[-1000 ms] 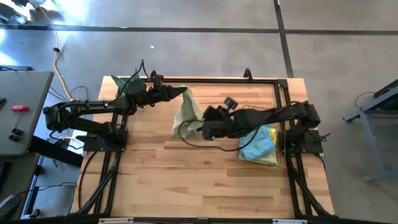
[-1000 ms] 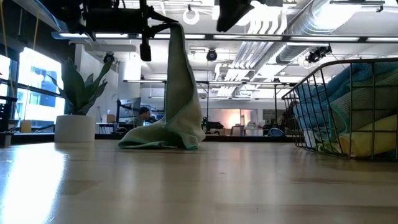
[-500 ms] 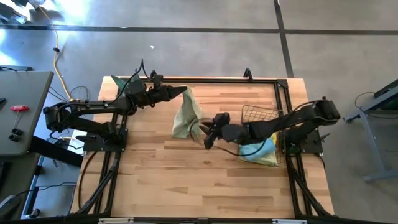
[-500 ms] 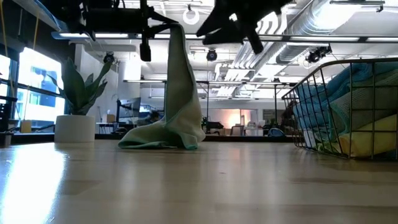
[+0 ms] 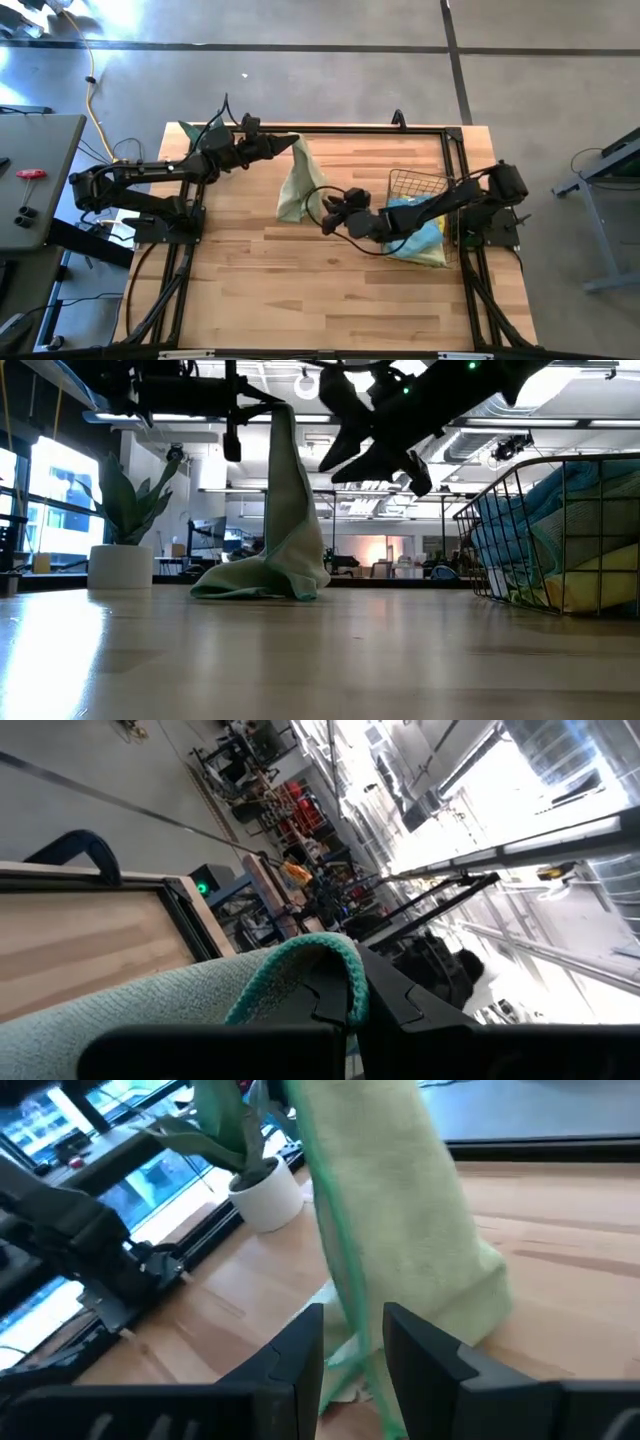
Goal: Fold microfiber towels
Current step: Fold the green microfiber cloth
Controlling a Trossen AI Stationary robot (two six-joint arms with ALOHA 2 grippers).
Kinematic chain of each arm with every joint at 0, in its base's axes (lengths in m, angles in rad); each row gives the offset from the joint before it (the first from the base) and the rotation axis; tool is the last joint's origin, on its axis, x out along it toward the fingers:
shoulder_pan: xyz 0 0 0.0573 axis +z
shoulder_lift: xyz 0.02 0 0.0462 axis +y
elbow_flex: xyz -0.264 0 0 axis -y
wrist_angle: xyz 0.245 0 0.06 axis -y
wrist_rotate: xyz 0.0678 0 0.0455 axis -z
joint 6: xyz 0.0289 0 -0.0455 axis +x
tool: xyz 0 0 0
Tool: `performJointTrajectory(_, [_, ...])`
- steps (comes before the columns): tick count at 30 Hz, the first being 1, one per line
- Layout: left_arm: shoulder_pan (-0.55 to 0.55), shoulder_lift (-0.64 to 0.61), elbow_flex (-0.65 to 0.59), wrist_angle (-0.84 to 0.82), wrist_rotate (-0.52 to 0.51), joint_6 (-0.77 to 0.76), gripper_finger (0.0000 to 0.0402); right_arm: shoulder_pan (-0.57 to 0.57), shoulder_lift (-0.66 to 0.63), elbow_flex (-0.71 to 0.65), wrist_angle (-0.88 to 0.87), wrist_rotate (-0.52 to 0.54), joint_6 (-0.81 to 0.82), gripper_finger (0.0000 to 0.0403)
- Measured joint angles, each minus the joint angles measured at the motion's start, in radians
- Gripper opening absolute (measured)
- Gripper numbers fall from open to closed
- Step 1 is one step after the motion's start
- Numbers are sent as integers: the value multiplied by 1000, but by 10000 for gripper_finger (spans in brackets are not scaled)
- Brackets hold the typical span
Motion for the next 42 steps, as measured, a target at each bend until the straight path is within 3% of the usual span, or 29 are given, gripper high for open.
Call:
performJointTrajectory(11, [35, 0, 0, -8, 13, -6, 0, -20, 178, 153, -8, 29, -261, 99])
performJointTrajectory(20, [37, 0, 0, -27, 22, -6, 0, -28, 222, 184, -16, 157, -256, 99])
performJointTrajectory(42, [61, 0, 0, -30, 25, 20, 0, -30, 222, 188, -85, 156, -200, 99])
